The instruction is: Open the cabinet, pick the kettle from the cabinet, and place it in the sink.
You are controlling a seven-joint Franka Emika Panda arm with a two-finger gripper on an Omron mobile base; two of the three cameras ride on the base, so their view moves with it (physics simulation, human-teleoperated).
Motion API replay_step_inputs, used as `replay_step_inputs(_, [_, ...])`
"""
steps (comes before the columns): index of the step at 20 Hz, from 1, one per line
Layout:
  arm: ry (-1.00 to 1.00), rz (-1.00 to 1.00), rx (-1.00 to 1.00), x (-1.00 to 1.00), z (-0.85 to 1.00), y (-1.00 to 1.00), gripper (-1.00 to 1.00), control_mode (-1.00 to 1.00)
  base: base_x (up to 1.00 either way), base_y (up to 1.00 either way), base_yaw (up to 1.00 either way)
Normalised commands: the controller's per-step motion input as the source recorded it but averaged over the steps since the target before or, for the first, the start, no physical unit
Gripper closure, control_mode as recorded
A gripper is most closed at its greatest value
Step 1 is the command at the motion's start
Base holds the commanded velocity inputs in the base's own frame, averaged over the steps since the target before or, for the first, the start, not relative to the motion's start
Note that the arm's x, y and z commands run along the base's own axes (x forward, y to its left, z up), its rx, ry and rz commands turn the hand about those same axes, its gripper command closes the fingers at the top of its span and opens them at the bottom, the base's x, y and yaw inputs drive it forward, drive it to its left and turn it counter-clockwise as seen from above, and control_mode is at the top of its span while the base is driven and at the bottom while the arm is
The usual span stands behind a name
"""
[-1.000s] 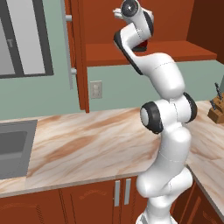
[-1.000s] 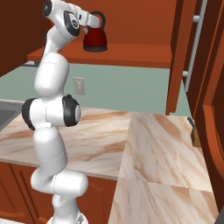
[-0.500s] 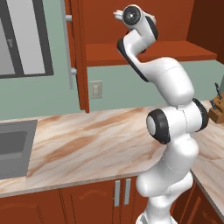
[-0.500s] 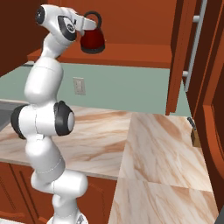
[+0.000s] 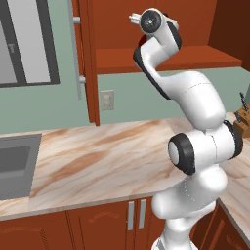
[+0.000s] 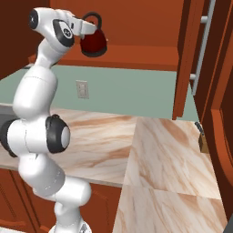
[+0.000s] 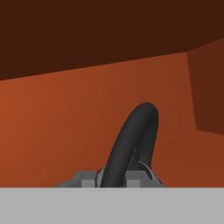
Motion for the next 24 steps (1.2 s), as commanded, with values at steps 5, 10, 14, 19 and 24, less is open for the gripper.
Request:
replay_step_inputs(5, [0.00,0.00,0.00,-0.51,0.07,0.00,1.00,-1.00,0.00,0.00,0.00])
replay_step_inputs(10, [0.00,0.02,0.00,-0.56,0.06,0.00,1.00,-1.00,0.00,0.00,0.00])
replay_step_inputs(14, [0.00,0.01,0.00,-0.61,0.01,0.00,1.00,-1.00,0.00,0.00,0.00])
replay_step_inputs(19, [0.03,0.00,0.00,-0.60,0.00,0.00,1.00,-1.00,0.00,0.00,0.00])
replay_step_inputs(24, [0.07,0.00,0.00,-0.60,0.00,0.00,1.00,-1.00,0.00,0.00,0.00])
